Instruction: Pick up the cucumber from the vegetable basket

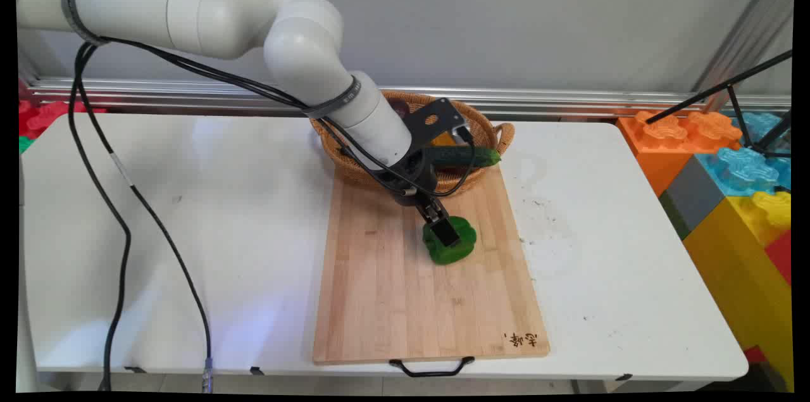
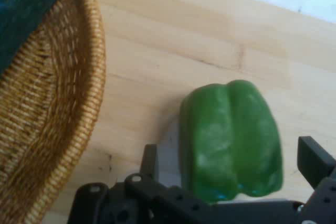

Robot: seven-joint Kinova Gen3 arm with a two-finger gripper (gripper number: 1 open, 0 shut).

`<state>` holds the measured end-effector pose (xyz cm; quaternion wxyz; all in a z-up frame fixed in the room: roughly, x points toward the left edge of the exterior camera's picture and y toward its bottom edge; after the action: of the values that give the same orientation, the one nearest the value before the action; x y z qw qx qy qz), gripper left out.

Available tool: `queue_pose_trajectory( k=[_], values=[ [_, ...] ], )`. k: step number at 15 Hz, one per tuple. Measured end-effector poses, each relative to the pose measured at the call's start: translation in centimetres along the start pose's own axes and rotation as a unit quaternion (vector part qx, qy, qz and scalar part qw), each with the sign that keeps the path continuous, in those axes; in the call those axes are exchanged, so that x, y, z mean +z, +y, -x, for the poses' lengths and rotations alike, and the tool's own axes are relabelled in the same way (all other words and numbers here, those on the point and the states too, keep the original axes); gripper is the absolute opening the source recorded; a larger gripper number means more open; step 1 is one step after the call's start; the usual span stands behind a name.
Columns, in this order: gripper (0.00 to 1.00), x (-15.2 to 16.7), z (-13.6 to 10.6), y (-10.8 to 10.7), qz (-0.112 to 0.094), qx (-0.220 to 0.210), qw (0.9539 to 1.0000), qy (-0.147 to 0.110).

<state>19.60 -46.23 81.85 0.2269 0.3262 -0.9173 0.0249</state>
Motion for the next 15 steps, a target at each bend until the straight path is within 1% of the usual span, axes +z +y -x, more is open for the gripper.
queue_pose_trajectory(
  k=[3,7,12,15],
  values=[
    [1.0,-0.2,-0.4,0.2,0.001,0.013,0.9999,0.003],
    [1.0,-1.2,-0.8,0.7,0.0,0.03,0.9995,0.005],
    [1.0,-3.8,-1.2,1.3,-0.003,0.04,0.9991,0.011],
    [1.0,-6.2,-1.1,1.3,-0.011,0.059,0.998,0.021]
  ],
)
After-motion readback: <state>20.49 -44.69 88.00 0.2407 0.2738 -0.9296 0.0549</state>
